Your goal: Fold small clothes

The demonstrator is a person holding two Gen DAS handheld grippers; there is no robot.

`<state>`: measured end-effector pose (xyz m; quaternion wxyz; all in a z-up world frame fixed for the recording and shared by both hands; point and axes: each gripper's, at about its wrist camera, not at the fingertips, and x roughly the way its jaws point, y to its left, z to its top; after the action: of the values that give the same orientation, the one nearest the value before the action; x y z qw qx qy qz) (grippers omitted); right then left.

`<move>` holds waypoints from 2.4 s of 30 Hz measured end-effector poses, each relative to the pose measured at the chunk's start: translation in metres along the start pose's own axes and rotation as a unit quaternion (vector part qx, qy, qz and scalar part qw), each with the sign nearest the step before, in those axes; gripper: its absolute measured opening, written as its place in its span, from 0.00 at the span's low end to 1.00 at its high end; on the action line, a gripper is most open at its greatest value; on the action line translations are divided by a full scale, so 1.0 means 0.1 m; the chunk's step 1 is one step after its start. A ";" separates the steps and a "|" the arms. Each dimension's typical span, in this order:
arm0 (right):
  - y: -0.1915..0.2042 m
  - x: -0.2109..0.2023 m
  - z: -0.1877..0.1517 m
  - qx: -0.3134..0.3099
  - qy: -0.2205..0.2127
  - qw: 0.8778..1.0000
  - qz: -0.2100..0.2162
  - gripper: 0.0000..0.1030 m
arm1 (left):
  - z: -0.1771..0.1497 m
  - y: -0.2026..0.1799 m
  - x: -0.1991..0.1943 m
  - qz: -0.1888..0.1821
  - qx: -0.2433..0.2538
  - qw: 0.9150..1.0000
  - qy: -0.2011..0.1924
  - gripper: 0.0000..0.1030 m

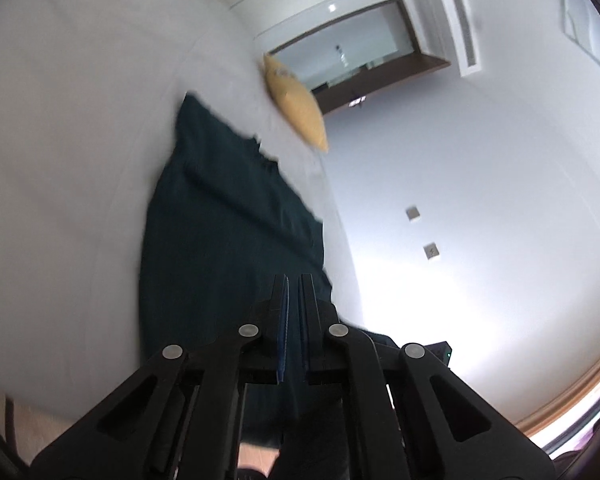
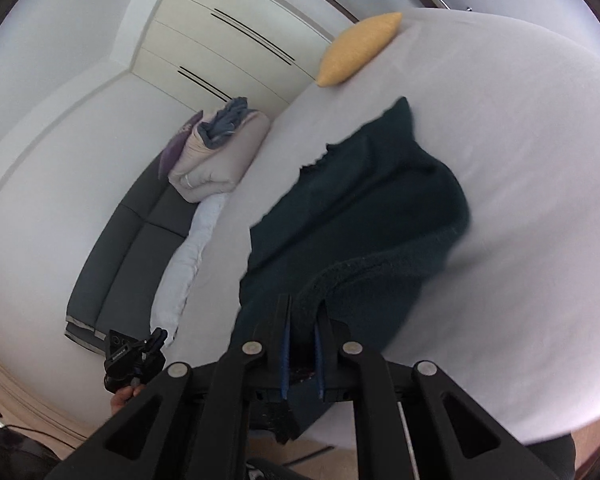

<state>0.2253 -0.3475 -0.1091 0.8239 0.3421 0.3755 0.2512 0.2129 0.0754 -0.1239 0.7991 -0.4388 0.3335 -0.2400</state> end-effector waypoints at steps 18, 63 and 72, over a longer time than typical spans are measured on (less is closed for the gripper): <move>-0.28 -0.08 -0.15 0.050 -0.012 0.998 -0.022 0.10 | -1.01 1.07 0.08 0.126 -0.118 0.974 0.144 0.91; -0.25 -0.03 -0.35 0.044 -0.021 0.998 -0.034 0.10 | -0.57 0.67 0.16 0.029 -0.009 0.996 0.082 0.04; 0.03 -0.08 -0.17 0.011 -0.046 0.999 -0.019 0.10 | -0.11 -0.06 0.26 -0.011 0.060 0.997 0.045 0.05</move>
<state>0.2067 -0.3452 -0.1113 0.8410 0.3551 0.3466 0.2156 0.2212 0.0489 -0.1318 0.8056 -0.3821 0.3492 -0.2884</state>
